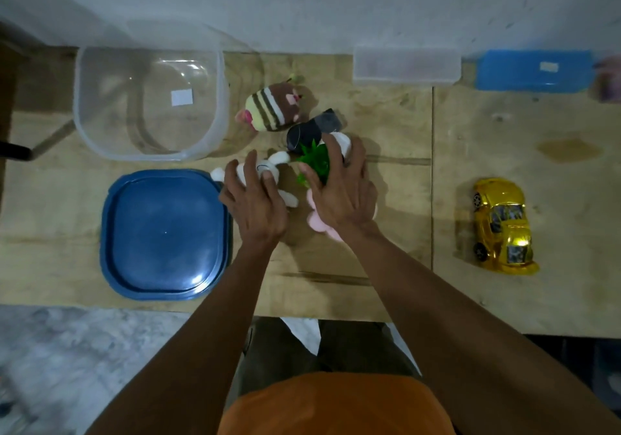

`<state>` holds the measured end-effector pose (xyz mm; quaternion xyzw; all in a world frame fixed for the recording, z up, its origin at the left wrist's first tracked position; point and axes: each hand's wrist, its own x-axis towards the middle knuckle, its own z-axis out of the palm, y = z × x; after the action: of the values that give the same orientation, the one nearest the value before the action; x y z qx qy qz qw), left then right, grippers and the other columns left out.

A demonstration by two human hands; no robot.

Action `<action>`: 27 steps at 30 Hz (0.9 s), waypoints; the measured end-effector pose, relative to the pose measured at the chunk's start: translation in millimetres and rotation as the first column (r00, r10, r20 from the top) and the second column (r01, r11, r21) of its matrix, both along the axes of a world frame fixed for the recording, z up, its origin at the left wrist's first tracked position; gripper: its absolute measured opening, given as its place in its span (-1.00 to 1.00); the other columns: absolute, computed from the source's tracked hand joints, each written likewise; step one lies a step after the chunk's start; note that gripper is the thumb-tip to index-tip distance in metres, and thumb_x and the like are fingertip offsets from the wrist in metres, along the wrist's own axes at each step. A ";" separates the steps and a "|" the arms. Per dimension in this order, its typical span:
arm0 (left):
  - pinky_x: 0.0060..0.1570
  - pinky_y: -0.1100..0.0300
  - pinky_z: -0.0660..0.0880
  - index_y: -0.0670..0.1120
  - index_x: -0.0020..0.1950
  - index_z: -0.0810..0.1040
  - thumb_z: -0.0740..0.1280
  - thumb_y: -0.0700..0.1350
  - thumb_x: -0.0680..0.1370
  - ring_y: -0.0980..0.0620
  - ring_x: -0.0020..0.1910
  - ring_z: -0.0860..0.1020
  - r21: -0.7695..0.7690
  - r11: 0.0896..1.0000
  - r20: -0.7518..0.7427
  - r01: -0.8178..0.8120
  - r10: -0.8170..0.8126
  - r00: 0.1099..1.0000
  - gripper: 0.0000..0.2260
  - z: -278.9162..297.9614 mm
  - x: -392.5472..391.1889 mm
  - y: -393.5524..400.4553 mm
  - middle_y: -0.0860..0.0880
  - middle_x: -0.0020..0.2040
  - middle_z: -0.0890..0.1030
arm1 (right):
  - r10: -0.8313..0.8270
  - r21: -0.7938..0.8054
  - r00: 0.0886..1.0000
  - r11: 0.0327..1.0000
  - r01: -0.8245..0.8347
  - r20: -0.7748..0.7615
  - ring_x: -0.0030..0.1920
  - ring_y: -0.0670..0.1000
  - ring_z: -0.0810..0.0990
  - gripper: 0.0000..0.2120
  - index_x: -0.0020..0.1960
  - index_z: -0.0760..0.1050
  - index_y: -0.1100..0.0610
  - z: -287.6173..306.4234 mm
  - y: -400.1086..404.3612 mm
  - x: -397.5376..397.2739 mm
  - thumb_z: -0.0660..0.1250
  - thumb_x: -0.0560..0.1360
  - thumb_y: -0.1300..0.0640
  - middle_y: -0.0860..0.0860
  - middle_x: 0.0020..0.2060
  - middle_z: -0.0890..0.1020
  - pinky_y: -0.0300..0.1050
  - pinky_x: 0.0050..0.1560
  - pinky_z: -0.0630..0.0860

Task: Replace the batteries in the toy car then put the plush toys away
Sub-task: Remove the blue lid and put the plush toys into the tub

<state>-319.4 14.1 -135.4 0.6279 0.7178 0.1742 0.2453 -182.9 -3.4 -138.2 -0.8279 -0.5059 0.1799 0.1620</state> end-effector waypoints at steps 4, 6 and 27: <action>0.33 -0.18 0.27 0.10 0.53 0.31 0.01 0.12 0.70 -0.28 0.37 0.26 -0.034 0.998 -0.022 -0.053 0.053 0.998 -0.59 -1.0 4.3 2.8 -0.18 0.51 0.24 | 0.064 -0.008 0.996 0.998 -0.063 0.057 0.05 0.22 0.54 -0.37 0.56 0.13 -0.20 0.4 4.1 2.4 0.12 0.56 -0.37 0.16 0.32 0.38 0.07 -0.21 0.55; 0.27 -0.18 0.31 0.11 0.53 0.31 0.01 0.15 0.69 -0.29 0.34 0.26 -0.038 0.998 -0.035 -0.044 0.043 0.998 -0.58 -1.0 4.9 3.4 -0.20 0.49 0.25 | 0.059 -0.055 0.998 0.997 -0.060 -0.015 0.06 0.23 0.54 -0.39 0.54 0.13 -0.19 2.3 7.9 5.0 0.20 0.56 -0.30 0.16 0.31 0.35 0.06 -0.16 0.51; 0.13 0.01 0.27 0.11 0.51 0.33 0.03 0.17 0.68 -0.24 0.29 0.29 0.010 0.996 0.107 -0.094 0.092 0.990 -0.59 70.6 -27.9 -17.5 -0.20 0.45 0.23 | -0.084 -0.022 0.957 0.996 0.081 -0.277 0.09 0.25 0.56 -0.53 0.45 0.22 -0.15 51.2 -7.6 -6.2 0.05 0.61 -0.31 0.13 0.19 0.45 -0.03 -0.11 0.35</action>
<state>-347.3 -3.4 -64.8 0.5855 0.7309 0.2240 0.2699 -189.0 -10.9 -87.0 -0.8157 -0.4422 0.2900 0.2346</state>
